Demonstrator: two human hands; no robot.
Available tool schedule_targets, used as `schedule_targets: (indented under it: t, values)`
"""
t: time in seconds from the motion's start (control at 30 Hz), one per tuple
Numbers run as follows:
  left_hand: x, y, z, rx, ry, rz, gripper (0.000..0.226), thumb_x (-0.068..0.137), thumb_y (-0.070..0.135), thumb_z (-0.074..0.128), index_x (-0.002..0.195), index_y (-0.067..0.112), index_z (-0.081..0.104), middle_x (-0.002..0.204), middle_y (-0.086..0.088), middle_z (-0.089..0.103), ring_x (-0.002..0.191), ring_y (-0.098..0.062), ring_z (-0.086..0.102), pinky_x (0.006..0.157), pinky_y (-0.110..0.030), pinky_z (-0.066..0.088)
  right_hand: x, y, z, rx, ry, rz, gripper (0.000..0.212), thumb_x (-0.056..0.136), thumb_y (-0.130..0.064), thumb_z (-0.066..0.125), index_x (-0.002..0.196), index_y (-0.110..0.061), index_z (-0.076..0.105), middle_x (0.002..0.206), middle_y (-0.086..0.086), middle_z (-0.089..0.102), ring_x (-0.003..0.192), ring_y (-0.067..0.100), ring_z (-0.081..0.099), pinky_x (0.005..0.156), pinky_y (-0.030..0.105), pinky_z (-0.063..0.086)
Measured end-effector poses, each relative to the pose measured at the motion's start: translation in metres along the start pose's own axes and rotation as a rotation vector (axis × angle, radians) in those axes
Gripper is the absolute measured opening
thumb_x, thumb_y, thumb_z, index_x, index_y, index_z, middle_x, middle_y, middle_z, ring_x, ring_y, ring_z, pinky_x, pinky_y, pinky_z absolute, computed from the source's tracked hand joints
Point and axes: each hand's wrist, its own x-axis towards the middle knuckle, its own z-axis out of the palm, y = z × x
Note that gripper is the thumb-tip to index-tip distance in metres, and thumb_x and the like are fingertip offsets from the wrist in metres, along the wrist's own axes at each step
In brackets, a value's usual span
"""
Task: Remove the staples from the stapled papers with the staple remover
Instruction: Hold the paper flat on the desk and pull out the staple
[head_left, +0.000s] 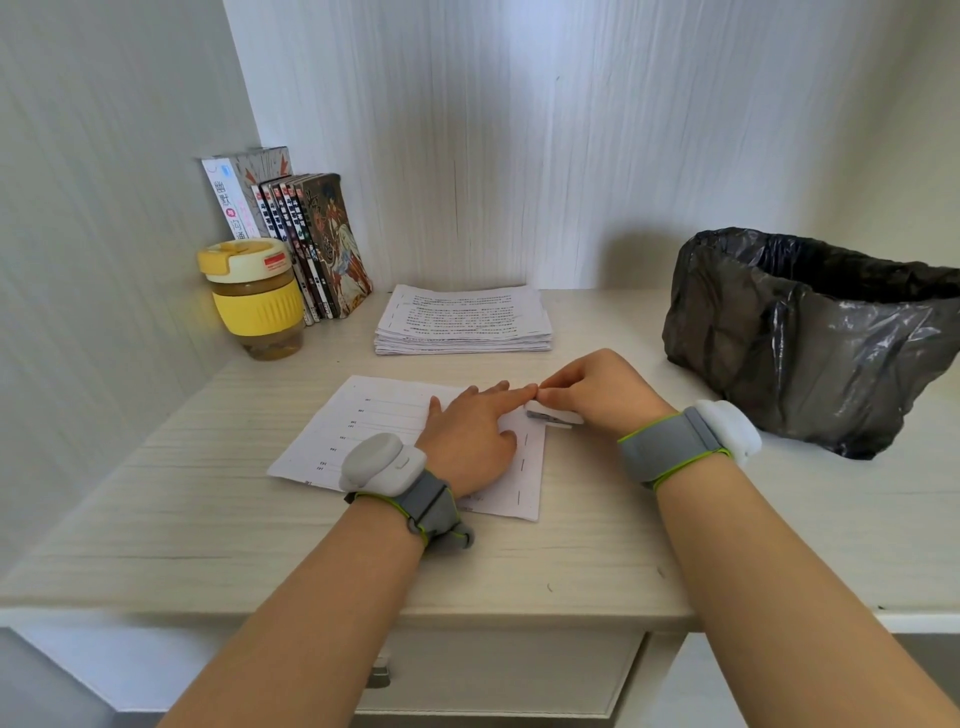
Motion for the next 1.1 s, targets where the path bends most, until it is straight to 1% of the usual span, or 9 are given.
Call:
schedule_targets:
  t: [0.17, 0.3, 0.57, 0.63, 0.73, 0.8, 0.87, 0.93, 1.1]
  values:
    - [0.001, 0.0, 0.0, 0.004, 0.011, -0.01, 0.061, 0.089, 0.011, 0.038, 0.139, 0.044, 0.027, 0.155, 0.008, 0.018, 0.145, -0.023, 0.005, 0.115, -0.051, -0.007, -0.001, -0.002, 0.0, -0.024, 0.0, 0.013, 0.019, 0.079, -0.019, 0.067, 0.095, -0.011, 0.073, 0.098, 0.007, 0.072, 0.095, 0.019, 0.063, 0.091, 0.035, 0.05]
    - [0.001, 0.0, -0.001, -0.006, 0.012, -0.02, 0.065, 0.087, 0.008, 0.038, 0.139, 0.045, 0.027, 0.155, 0.007, 0.018, 0.145, -0.024, 0.004, 0.115, -0.052, -0.008, -0.001, -0.003, -0.001, -0.052, -0.006, 0.022, 0.019, 0.08, -0.022, 0.067, 0.096, -0.013, 0.073, 0.097, 0.005, 0.071, 0.095, 0.018, 0.062, 0.092, 0.037, 0.05]
    - [0.0, 0.0, -0.001, 0.006, 0.028, -0.026, 0.068, 0.085, 0.005, 0.038, 0.137, 0.048, 0.028, 0.156, 0.005, 0.015, 0.145, -0.024, -0.003, 0.113, -0.05, -0.012, 0.0, -0.004, 0.0, -0.011, -0.019, 0.057, 0.018, 0.079, -0.019, 0.068, 0.094, -0.011, 0.072, 0.096, 0.007, 0.069, 0.088, 0.015, 0.057, 0.088, 0.032, 0.047]
    - [0.0, 0.001, -0.001, 0.001, 0.03, -0.028, 0.068, 0.085, 0.004, 0.037, 0.137, 0.048, 0.028, 0.156, 0.006, 0.015, 0.145, -0.024, -0.003, 0.113, -0.05, -0.012, 0.0, -0.004, 0.0, -0.001, -0.021, 0.07, 0.017, 0.079, -0.019, 0.068, 0.094, -0.011, 0.072, 0.096, 0.007, 0.068, 0.089, 0.015, 0.057, 0.087, 0.031, 0.047]
    - [0.001, 0.0, -0.001, 0.001, 0.032, -0.025, 0.069, 0.084, 0.003, 0.037, 0.136, 0.048, 0.029, 0.155, 0.008, 0.016, 0.145, -0.023, -0.002, 0.113, -0.05, -0.011, 0.0, -0.004, 0.001, 0.016, -0.011, 0.086, 0.016, 0.079, -0.018, 0.068, 0.093, -0.011, 0.072, 0.09, 0.005, 0.066, 0.089, 0.015, 0.055, 0.085, 0.029, 0.046]
    - [0.001, -0.002, 0.0, -0.001, 0.027, -0.028, 0.069, 0.084, 0.002, 0.035, 0.136, 0.047, 0.03, 0.155, 0.009, 0.019, 0.145, -0.023, -0.001, 0.114, -0.049, -0.011, 0.002, -0.005, 0.003, -0.015, -0.002, 0.1, 0.016, 0.078, -0.018, 0.068, 0.092, -0.012, 0.072, 0.095, 0.007, 0.067, 0.093, 0.018, 0.057, 0.089, 0.031, 0.048]
    - [0.001, -0.004, 0.001, 0.009, 0.006, -0.045, 0.068, 0.085, 0.003, 0.033, 0.137, 0.046, 0.031, 0.154, 0.008, 0.022, 0.145, -0.024, 0.001, 0.114, -0.049, -0.01, 0.005, -0.008, 0.009, -0.112, 0.006, 0.118, 0.015, 0.078, -0.017, 0.067, 0.092, -0.014, 0.072, 0.103, 0.009, 0.068, 0.102, 0.023, 0.059, 0.094, 0.036, 0.048]
    - [0.001, -0.004, 0.001, 0.002, -0.007, -0.05, 0.066, 0.085, 0.004, 0.032, 0.137, 0.045, 0.031, 0.153, 0.005, 0.025, 0.145, -0.025, 0.003, 0.115, -0.051, -0.008, 0.006, -0.012, 0.011, -0.192, 0.034, 0.126, 0.017, 0.078, -0.016, 0.065, 0.093, -0.016, 0.072, 0.106, 0.011, 0.068, 0.106, 0.028, 0.059, 0.095, 0.039, 0.048]
    - [0.001, 0.0, -0.001, -0.013, 0.0, -0.043, 0.065, 0.085, 0.003, 0.032, 0.136, 0.043, 0.034, 0.152, 0.003, 0.028, 0.144, -0.024, 0.006, 0.115, -0.051, -0.009, 0.002, -0.015, 0.008, -0.197, 0.034, 0.128, 0.016, 0.079, -0.016, 0.064, 0.093, -0.017, 0.072, 0.107, 0.01, 0.068, 0.107, 0.029, 0.059, 0.097, 0.04, 0.047]
